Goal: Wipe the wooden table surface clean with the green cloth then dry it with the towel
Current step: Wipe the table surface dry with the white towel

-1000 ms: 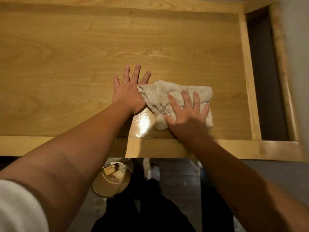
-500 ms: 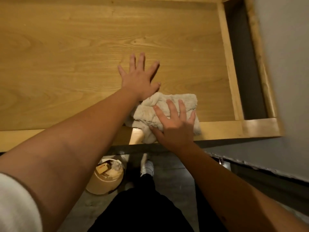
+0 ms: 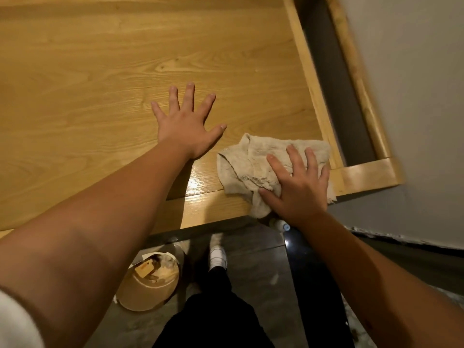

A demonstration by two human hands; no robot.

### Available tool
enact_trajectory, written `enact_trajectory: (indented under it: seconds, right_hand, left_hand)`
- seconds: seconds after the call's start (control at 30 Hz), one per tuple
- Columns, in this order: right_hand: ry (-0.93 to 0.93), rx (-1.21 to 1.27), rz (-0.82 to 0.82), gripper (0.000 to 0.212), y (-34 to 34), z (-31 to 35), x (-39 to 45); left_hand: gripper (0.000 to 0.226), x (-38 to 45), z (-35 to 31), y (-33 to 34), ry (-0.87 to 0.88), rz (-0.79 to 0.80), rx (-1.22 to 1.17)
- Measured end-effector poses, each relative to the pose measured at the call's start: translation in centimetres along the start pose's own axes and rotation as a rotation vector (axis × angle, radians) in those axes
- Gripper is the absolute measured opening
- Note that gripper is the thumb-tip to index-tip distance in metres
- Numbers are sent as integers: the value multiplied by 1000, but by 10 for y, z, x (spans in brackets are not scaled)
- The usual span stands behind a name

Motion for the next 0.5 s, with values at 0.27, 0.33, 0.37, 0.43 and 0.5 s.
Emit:
enact_trajectory:
  seconds: [0.27,0.33,0.37,0.43,0.5]
  right_hand:
    - [-13,4,-15,85,3,-2,8]
    - [-1,28,-20,86,0,-1,17]
    - [-5,39,-10,88,-1,-3,23]
    - [-35,53,32,93,-1,-6,34]
    - [-60,72,58,94,-4,-8,40]
  left_hand:
    - [70,3,-23,-7,-100,-39,-35]
    - [68,9,-34,-6,-156,-58,-81]
    - [72,12,-36,-5,-169,-56,-81]
    - [79,14,-33,-2,-177,-36,-53]
    - [81,16,-31,0,-174,-18,-36]
Point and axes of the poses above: each hand's wrist, its own x-axis towards the middle knuckle, its own y-axis out of the palm, z = x × y, the point moved 1 cm from there along x, towards the middle knuckle
